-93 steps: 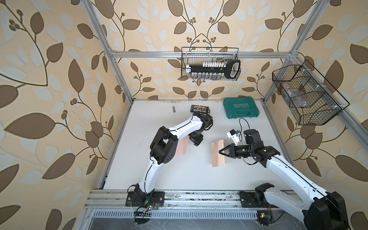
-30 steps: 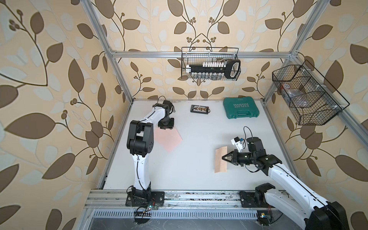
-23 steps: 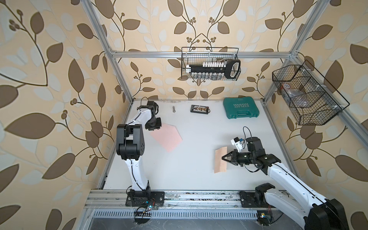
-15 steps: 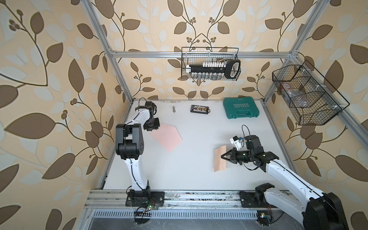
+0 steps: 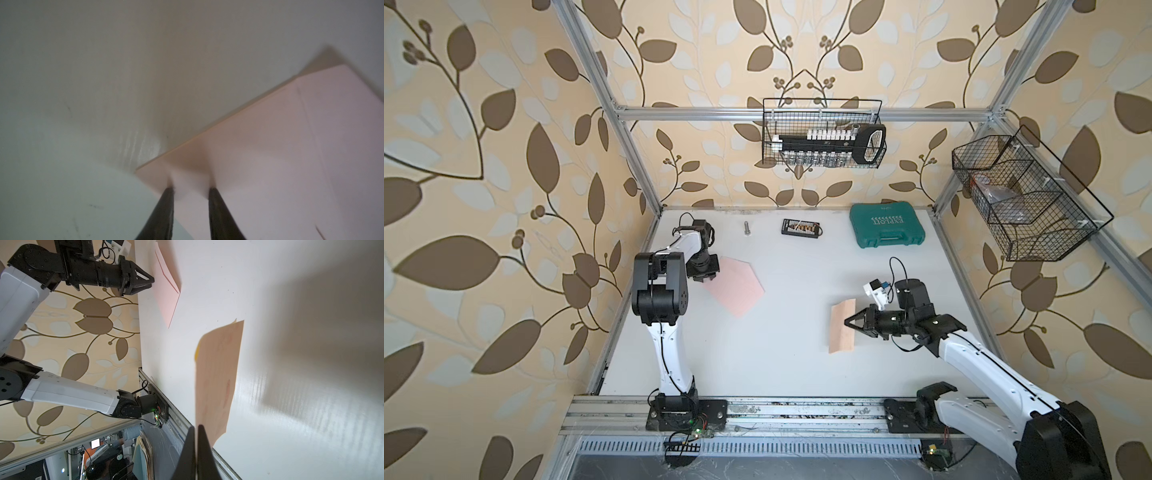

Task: Fold the letter paper in half and place it into the envelope
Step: Adjust the envelope at the center of the board, then move the envelope to the center of the board.

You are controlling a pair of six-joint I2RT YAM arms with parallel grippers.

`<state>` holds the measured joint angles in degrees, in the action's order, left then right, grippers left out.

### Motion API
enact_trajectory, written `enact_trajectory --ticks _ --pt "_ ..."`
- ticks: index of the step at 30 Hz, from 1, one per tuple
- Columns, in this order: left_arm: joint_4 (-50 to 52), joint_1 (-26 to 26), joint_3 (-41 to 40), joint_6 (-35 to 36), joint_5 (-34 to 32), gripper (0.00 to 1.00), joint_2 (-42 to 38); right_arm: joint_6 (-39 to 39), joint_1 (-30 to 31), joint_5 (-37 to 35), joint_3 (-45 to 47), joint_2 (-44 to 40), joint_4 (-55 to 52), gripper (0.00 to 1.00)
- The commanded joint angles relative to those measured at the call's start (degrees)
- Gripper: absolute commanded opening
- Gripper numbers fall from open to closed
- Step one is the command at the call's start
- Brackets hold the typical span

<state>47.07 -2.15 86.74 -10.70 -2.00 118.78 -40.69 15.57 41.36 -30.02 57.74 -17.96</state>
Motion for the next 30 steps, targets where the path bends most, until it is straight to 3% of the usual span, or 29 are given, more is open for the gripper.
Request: enact_trajectory --ticks 1,19,30 --pt "3.3 1.0 -1.2 -0.1 -0.7 0.31 0.6 0.6 -0.3 0.9 -1.4 0.5 0.9 0.00" --pt "10.4 12.3 -13.8 -3.0 -0.6 0.30 -6.1 2.3 -1.5 2.4 -1.9 -3.5 1.2 0.00" --pt "10.7 21.1 -22.5 -10.8 9.2 0.29 -13.6 3.5 -4.7 4.5 1.0 -9.6 -1.2 0.00"
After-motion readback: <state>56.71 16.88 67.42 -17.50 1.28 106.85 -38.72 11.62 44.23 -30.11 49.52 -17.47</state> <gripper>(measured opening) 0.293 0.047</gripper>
